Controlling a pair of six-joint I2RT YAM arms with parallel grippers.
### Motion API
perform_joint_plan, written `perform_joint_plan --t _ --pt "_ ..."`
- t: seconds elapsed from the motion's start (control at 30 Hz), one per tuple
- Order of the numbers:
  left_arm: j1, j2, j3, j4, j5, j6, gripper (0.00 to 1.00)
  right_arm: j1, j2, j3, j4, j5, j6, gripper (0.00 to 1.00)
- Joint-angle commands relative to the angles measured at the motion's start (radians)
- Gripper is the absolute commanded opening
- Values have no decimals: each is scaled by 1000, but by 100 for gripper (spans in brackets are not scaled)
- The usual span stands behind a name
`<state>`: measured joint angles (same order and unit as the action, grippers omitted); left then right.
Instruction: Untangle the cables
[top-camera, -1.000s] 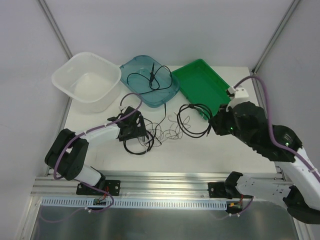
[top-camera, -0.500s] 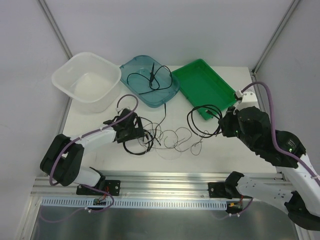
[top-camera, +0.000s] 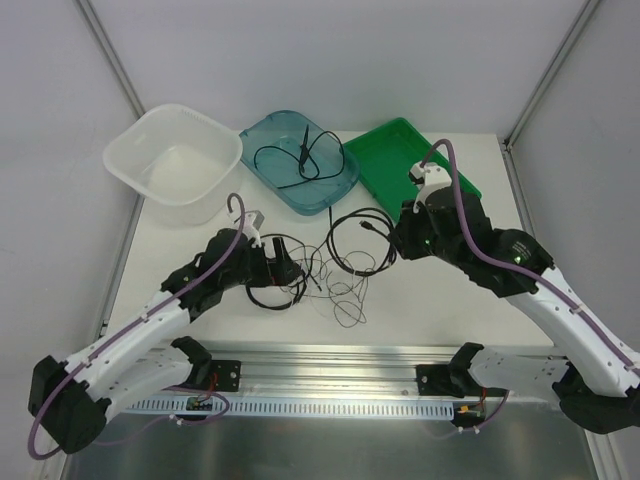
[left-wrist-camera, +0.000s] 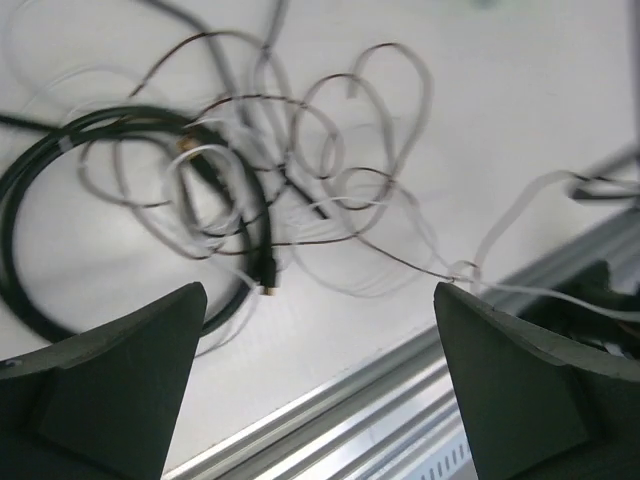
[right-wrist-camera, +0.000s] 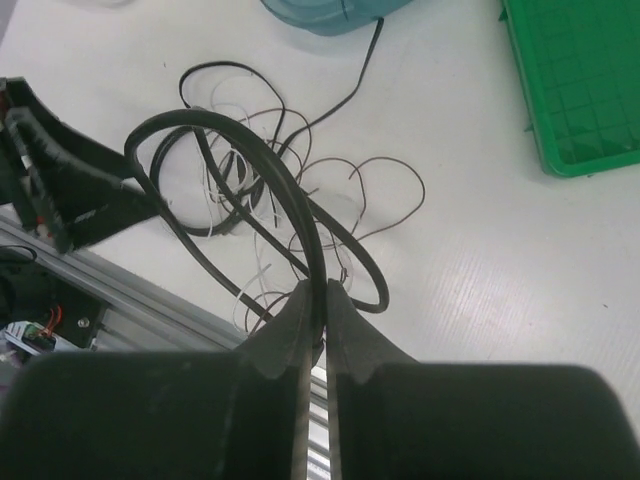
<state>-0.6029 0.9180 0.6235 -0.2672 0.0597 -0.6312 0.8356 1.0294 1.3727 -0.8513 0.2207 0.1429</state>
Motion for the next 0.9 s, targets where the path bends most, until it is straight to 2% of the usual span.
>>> perform_joint_plan --t 0.0,0.1,0.2,0.4,0.53,0.67,0.87 --pt "-79 -125 -33 150 86 91 99 -1 11 68 90 25 30 1" --pt "-150 -231 -109 311 98 110 99 -1 26 57 118 19 86 1" --pt "-210 -229 -148 408 91 134 99 -3 37 54 135 -1 127 1" --pt "-362 -92 -102 549 30 238 99 -3 44 31 172 -41 165 1" --pt "-400 -28 -50 609 29 258 99 -3 49 22 176 -60 176 1" --pt "-423 24 -25 641 -3 263 93 -1 44 2 190 -73 188 1" --pt "-432 102 -19 680 -21 255 77 -3 43 -9 204 -95 196 1"
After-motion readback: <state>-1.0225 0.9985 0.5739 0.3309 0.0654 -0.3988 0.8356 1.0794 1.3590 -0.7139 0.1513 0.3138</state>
